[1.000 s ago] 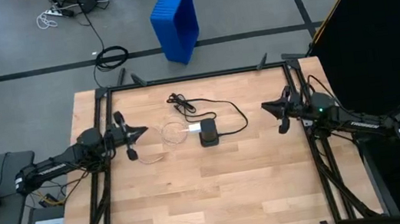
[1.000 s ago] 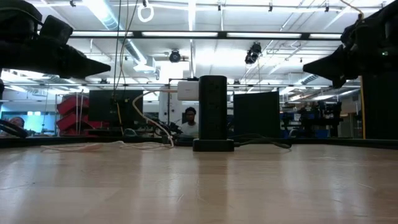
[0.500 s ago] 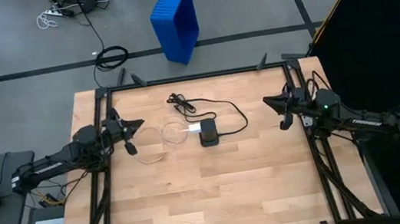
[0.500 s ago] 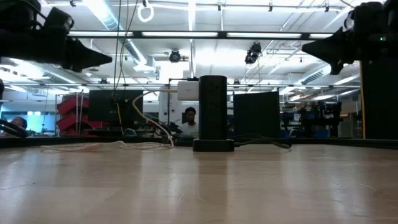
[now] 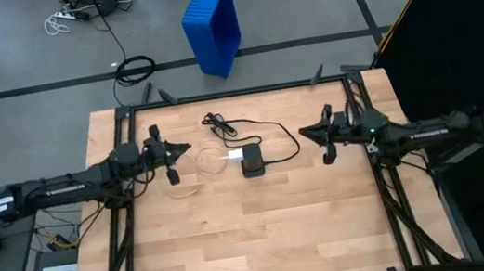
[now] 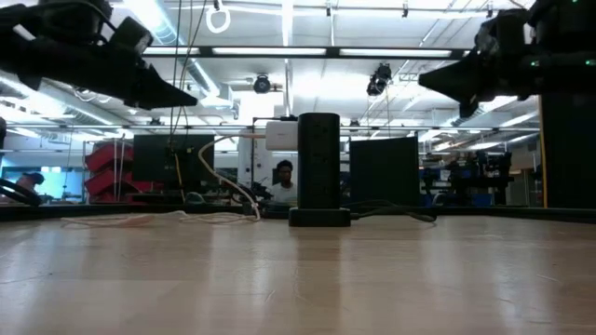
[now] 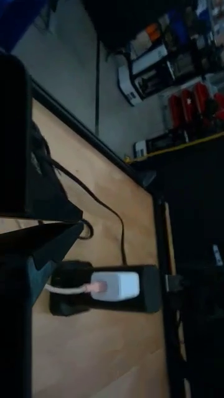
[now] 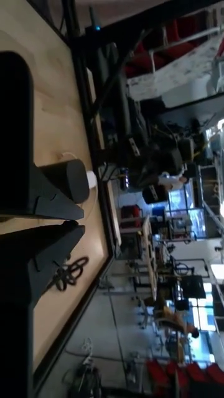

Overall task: Plug in charger
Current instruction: Remove the charger adapter from the black outlet

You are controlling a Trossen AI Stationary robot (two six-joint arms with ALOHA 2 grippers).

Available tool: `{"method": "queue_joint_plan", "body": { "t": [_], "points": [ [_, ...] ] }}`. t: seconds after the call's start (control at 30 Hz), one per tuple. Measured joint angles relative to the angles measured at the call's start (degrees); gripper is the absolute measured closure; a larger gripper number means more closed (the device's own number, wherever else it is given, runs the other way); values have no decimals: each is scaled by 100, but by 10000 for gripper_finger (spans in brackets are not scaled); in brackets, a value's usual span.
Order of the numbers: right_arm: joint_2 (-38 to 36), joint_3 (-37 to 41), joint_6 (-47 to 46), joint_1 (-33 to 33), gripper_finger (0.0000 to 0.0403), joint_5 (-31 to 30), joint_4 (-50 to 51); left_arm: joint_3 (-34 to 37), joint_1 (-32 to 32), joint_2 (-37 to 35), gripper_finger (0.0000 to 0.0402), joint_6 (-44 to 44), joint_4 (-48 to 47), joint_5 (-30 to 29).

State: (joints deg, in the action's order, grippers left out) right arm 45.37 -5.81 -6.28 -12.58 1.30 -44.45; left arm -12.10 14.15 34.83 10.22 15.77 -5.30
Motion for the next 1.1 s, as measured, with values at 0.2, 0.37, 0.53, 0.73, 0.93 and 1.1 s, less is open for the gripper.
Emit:
{"method": "queue_joint_plan", "body": {
  "t": [0.2, 0.37, 0.53, 0.73, 0.93, 1.1],
  "points": [
    [1373, -310, -61, 171, 394, -11, -829, -4, -2, 675, 402, 10, 762, 241],
    [2527, -982, 210, 497, 386, -14, -834, -4, -69, 1061, 402, -65, 1172, 455],
    [3517, -1618, 799, 749, 366, -14, -860, -14, -237, 1377, 402, 7, 1386, 454],
    [3929, -1947, 1095, 799, 310, -17, -883, -260, -556, 1670, 402, 118, 1382, 454],
    [3761, -1949, 1034, 694, 234, -47, -879, -636, -741, 1994, 393, 686, 1253, 462],
    [4010, -1949, 675, 615, 175, -39, -900, -898, -1006, 2635, 341, 1099, 1258, 495]
  ]
}}
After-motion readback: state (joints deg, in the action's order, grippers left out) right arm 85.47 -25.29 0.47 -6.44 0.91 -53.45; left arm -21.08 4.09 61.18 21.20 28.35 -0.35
